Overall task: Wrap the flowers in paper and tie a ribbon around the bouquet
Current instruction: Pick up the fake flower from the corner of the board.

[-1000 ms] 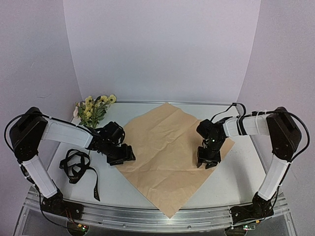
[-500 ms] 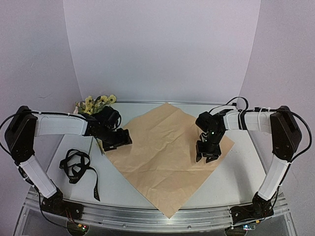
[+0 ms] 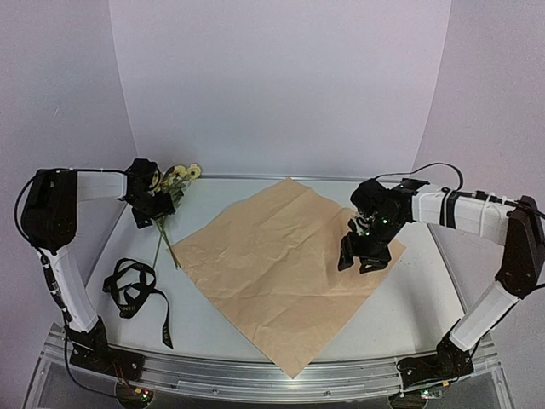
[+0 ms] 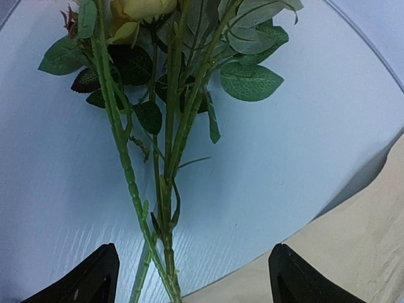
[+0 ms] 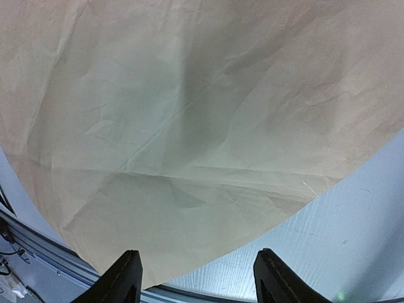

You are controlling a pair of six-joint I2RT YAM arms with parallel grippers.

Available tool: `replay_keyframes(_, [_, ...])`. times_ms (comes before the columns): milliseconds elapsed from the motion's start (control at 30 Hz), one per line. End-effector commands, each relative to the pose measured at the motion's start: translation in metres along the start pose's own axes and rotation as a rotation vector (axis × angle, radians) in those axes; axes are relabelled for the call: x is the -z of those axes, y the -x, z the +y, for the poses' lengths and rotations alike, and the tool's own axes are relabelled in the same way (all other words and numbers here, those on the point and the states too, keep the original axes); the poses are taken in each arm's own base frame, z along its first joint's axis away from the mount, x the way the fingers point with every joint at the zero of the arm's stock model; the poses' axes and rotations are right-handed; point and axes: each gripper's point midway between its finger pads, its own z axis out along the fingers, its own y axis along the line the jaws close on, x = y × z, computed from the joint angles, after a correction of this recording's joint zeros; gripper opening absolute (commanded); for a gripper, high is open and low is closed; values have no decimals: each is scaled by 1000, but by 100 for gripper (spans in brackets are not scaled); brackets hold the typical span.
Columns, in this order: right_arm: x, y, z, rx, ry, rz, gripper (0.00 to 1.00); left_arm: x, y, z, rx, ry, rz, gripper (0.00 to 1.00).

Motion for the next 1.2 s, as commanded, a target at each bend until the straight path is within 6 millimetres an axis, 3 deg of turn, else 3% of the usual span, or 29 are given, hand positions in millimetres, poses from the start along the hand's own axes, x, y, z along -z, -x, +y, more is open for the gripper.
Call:
replay_keyframes(0, [12, -9, 1, 18, 25, -7, 63, -14, 13, -4, -84, 10, 17, 83])
replay_keyframes(233, [20, -12, 1, 22, 41, -27, 62, -39, 13, 10, -100, 95, 50, 79])
replay_keyframes(367, [20, -15, 1, 15, 48, -21, 60, -48, 12, 17, -107, 128, 59, 72])
replay_keyframes(600, [19, -22, -3, 3, 47, -14, 55, -61, 9, 29, -141, 187, 68, 52])
replay_keyframes(733, [20, -24, -4, -6, 49, -12, 53, -62, 10, 31, -153, 191, 53, 32])
replay_keyframes(867, [21, -26, -8, -1, 35, -17, 51, -52, 22, 29, -173, 195, -1, 11])
replay_keyframes(967, [22, -27, -14, 15, 1, -21, 50, -36, 38, 22, -188, 185, -54, 1])
replay_keyframes(1167, [25, -27, -24, 34, -47, -33, 50, -1, 61, -9, -202, 87, -130, 0])
